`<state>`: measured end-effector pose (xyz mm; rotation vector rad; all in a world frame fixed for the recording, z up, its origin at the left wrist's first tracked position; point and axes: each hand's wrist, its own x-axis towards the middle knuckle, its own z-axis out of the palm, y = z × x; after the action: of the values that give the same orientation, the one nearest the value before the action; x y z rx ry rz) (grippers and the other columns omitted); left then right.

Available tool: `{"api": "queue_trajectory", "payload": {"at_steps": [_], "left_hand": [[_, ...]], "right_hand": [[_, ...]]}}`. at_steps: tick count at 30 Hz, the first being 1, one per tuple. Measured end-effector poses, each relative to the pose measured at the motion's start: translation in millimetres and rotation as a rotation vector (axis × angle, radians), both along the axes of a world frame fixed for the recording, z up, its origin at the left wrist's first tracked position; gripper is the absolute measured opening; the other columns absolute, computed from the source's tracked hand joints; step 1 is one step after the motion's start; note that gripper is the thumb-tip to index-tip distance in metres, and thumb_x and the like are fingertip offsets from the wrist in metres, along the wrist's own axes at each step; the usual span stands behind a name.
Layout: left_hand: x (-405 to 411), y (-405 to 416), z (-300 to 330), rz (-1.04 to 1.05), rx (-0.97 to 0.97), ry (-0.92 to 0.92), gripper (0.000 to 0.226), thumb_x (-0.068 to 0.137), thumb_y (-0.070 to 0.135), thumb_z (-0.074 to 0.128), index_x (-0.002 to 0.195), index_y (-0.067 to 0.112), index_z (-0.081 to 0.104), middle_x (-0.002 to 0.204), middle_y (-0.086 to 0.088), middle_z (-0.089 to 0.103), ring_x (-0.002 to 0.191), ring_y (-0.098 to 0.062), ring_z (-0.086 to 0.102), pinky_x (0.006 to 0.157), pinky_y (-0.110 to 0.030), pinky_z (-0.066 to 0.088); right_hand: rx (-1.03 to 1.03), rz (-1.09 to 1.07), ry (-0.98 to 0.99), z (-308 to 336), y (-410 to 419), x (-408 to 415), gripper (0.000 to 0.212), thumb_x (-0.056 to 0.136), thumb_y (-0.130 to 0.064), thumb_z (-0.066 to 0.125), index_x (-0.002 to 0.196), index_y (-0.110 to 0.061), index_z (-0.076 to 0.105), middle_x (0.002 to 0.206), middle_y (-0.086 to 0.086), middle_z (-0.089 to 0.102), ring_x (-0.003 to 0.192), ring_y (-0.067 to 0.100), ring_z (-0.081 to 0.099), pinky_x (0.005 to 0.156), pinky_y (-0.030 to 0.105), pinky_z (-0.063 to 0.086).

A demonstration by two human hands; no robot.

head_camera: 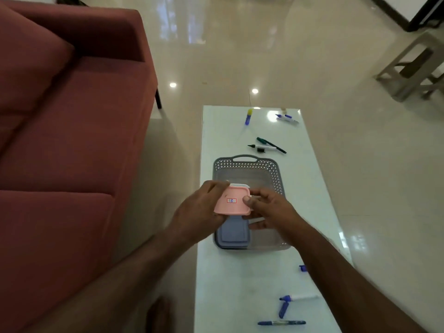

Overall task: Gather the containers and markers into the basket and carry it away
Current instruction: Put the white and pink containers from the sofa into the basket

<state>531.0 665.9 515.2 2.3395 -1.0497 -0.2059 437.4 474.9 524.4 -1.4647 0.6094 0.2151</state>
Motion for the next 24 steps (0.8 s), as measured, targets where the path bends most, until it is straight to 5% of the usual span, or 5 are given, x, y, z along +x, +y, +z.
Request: {"api": "queue_trajectory", "payload": {"at_steps": [6,9,13,21,24], "left_hand": [[9.1,-50.8,-38.5,-0.023,-0.023,0.095,0.082,0.079,0.037,0.073,0.15,0.026,0.034,0.144,0.005,0.045,0.117,-0.018,0.057,0.084,-0.036,0.054],[23.9,-55.7,-69.3,0.049,0.042,0.158,0.101,0.076,0.049,0.072,0.156,0.024,0.016,0.157,0.003,0.03,0.136,-0.015,0.037,0.103,-0.035,0.045],[46.9,-36.6,-109.4,0.227,0.236,0.21,0.082,0.088,0.054,0.057,0.152,0.014,0.023,0.158,-0.01,0.029,0.144,-0.026,0.029,0.116,-0.038,0.03],[48.9,-22.8,-167.6,0.188,0.262,0.546,0.056,0.103,0.04,0.036,0.154,0.023,0.022,0.148,-0.005,0.048,0.131,-0.022,0.049,0.097,-0.028,0.04],[45.1,-27.4,-169.4,0.205,0.153,0.579,0.043,0.102,0.036,0.035,0.145,0.035,0.032,0.132,0.003,0.061,0.111,-0.016,0.06,0.082,-0.023,0.042]], "right_hand": [[0.032,-0.138,0.033,-40.5,-37.9,5.7,0.022,0.088,-0.021,0.073,0.109,-0.024,0.066,0.1,0.009,0.076,0.084,0.022,0.075,0.062,0.035,0.059],[0.001,-0.252,0.071,-65.8,-48.7,29.7,0.019,0.092,-0.015,0.068,0.11,-0.02,0.063,0.102,0.01,0.073,0.08,0.02,0.072,0.059,0.032,0.057],[-0.094,-0.415,0.093,-89.5,-69.2,85.4,0.007,0.094,-0.012,0.064,0.098,-0.016,0.06,0.097,0.009,0.069,0.083,0.021,0.065,0.064,0.033,0.055],[-0.6,-0.189,0.032,-131.5,-76.7,177.3,0.015,0.093,-0.012,0.061,0.105,-0.014,0.069,0.104,0.01,0.069,0.087,0.02,0.066,0.07,0.024,0.052],[-0.725,-0.046,0.054,-152.0,-66.9,190.0,0.021,0.097,-0.018,0.058,0.113,-0.017,0.071,0.115,0.01,0.058,0.091,0.018,0.06,0.055,0.006,0.041]]}}
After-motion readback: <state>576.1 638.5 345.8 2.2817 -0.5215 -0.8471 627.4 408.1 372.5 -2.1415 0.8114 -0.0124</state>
